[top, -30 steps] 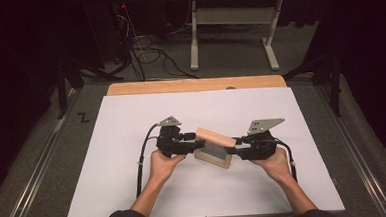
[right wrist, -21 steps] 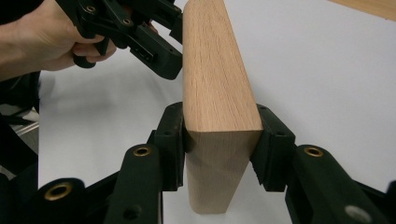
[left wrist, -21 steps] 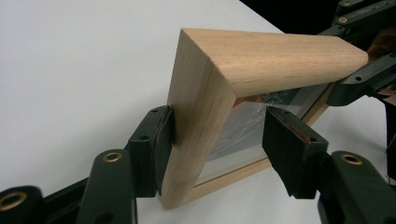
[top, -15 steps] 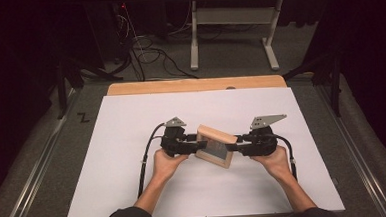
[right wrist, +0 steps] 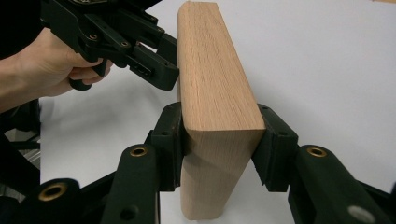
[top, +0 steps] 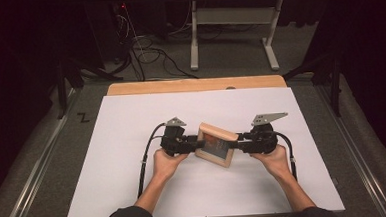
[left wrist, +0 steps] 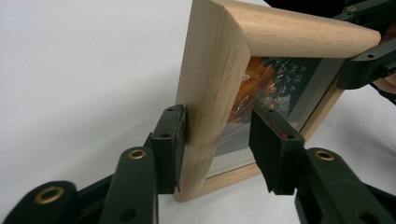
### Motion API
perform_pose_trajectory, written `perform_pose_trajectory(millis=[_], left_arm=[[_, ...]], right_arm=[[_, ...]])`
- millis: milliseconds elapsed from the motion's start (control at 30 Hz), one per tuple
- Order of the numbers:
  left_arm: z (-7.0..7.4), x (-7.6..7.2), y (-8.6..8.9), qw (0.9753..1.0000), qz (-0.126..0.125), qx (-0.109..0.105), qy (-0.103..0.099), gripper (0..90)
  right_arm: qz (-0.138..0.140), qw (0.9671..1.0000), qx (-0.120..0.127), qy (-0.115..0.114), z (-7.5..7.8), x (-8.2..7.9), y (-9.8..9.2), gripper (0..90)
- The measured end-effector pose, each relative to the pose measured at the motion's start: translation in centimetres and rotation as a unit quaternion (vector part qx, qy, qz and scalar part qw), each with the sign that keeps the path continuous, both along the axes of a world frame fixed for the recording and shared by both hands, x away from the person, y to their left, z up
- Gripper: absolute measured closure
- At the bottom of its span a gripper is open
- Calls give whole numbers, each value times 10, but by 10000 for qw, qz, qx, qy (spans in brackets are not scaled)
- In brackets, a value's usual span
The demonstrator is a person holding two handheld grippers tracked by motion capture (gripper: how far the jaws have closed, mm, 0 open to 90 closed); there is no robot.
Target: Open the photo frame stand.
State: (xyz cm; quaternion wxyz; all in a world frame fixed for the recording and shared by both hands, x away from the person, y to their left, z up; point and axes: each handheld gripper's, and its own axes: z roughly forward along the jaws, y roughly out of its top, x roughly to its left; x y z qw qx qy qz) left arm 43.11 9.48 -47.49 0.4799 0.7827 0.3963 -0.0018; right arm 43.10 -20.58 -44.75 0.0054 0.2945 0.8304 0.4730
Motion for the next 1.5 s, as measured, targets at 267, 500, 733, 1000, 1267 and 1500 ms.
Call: perform_pose_trajectory(millis=[267, 500, 733, 1000, 1267, 1500], left_arm=[[-2, 0, -2, 9997, 62, 228, 36, 633], [-1, -3, -2, 9996, 78, 216, 156, 664], [-1, -10, 4, 9996, 29, 114, 274, 676], [2, -16, 4, 9993, -106, 278, 247, 674], [1, -14, 2, 9996, -55, 281, -9, 535], [-4, -8, -5, 9994, -147, 304, -44, 532]], right_arm=[[-207, 9998, -47, 38, -2, 2, 0, 568], [-320, 9994, -71, 110, -3, 4, -1, 558], [-250, 9996, -63, 110, -4, 5, 0, 562], [-167, 9998, -121, 84, -4, 4, 2, 565], [-123, 9998, -126, 123, -4, 4, 2, 571], [-121, 9998, -123, 114, -4, 4, 2, 569]])
